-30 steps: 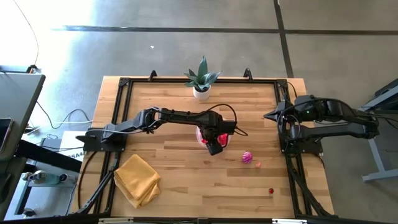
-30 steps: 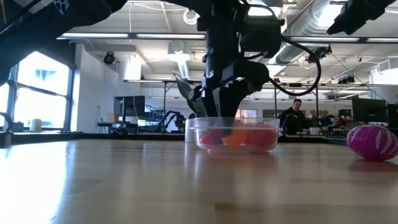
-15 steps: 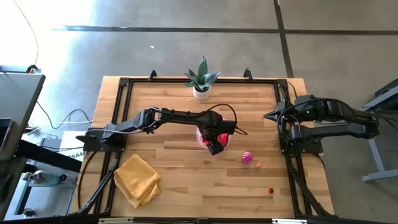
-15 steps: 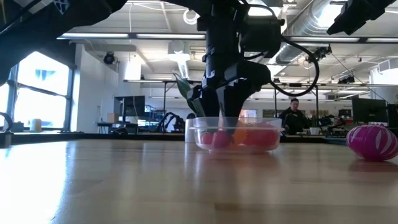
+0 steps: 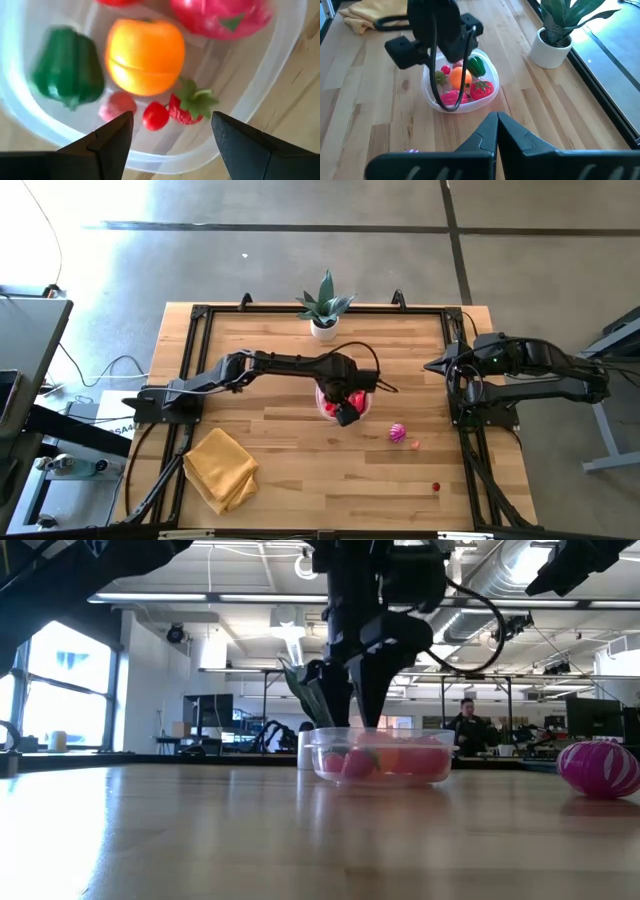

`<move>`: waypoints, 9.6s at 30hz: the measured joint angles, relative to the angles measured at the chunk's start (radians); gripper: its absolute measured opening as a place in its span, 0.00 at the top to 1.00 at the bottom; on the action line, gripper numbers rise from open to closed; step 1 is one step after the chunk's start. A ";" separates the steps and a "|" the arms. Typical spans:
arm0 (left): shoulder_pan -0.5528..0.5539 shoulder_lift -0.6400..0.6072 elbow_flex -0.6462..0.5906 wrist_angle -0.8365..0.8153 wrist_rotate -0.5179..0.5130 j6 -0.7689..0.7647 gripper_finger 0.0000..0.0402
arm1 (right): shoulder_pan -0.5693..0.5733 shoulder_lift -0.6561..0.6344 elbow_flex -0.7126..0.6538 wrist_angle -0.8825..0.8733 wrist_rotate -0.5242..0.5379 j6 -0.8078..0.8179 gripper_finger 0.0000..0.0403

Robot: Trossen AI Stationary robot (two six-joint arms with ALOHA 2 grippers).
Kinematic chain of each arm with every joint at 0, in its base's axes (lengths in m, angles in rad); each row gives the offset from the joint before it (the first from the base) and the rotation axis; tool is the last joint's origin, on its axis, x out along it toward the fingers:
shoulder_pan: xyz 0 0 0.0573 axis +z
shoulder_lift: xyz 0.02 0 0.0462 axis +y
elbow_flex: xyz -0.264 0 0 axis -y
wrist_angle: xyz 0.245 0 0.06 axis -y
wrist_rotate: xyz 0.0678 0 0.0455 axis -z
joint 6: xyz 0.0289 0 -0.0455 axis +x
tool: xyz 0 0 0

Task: Pick and placing Produce into tupperware
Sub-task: Put the strawberry into the transparent bin, then put the onion into the transparent bin

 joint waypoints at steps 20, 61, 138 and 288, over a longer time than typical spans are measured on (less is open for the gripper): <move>-0.111 -0.267 0.078 0.084 -0.457 0.090 0.41 | 0.000 -0.001 0.000 0.000 0.000 0.000 1.00; -0.015 -1.338 -1.529 1.113 -0.230 0.236 0.41 | 0.000 0.000 0.000 0.000 0.000 0.000 1.00; -0.152 -1.572 -1.605 0.928 -0.256 0.208 0.74 | 0.000 0.000 0.000 0.007 0.054 -0.005 1.00; -0.152 -1.572 -1.605 0.928 -0.256 0.208 0.74 | 0.393 1.025 0.063 0.039 -0.162 0.792 0.43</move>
